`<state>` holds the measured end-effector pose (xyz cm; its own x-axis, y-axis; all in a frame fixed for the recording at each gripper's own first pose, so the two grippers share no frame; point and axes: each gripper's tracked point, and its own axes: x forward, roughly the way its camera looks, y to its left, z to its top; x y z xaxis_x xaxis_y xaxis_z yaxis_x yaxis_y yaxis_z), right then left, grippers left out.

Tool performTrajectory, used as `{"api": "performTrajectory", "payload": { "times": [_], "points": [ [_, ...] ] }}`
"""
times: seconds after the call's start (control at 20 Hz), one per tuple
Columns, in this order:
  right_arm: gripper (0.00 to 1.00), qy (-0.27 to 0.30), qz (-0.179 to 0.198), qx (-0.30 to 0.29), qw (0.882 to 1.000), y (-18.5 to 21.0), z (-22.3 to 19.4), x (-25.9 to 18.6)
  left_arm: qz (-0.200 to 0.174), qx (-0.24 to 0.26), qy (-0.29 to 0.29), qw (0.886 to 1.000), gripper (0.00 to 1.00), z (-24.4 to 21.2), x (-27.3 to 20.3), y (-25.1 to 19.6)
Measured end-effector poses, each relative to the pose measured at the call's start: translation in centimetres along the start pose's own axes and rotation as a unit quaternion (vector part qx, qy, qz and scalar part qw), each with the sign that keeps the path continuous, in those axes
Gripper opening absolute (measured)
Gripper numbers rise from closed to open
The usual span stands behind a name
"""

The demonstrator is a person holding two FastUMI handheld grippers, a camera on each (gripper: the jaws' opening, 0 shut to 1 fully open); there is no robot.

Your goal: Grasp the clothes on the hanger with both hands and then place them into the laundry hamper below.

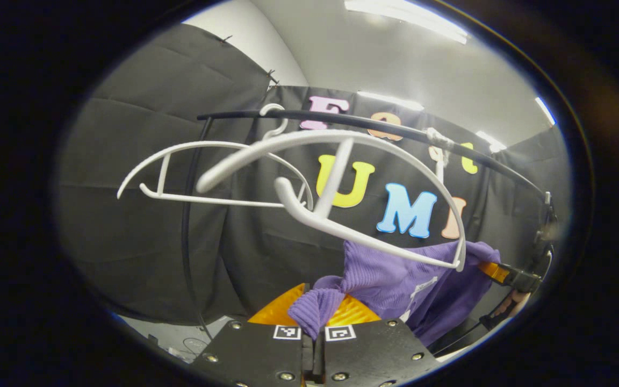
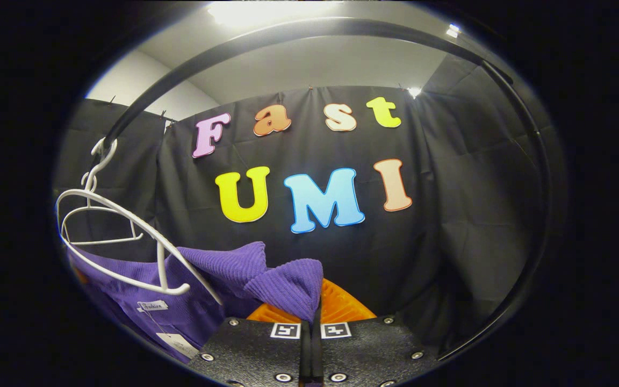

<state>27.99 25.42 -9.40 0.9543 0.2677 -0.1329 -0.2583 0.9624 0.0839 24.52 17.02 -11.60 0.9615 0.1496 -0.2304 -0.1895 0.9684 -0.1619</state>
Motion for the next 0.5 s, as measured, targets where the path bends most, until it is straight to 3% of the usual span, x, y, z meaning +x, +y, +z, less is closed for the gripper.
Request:
{"api": "performTrajectory", "payload": {
  "times": [0.2,0.5],
  "points": [
    [0.00,0.018,0.005,0.003,1.000,-1.9,-1.5,1.2,0.006,0.008,0.017,1.000,0.06,-1.8,-0.2,-2.2],
    [0.00,0.063,0.041,0.007,0.997,-3.5,-5.0,-1.4,0.020,0.031,0.045,0.998,0.06,-4.5,-2.7,-4.9]
  ]
}}
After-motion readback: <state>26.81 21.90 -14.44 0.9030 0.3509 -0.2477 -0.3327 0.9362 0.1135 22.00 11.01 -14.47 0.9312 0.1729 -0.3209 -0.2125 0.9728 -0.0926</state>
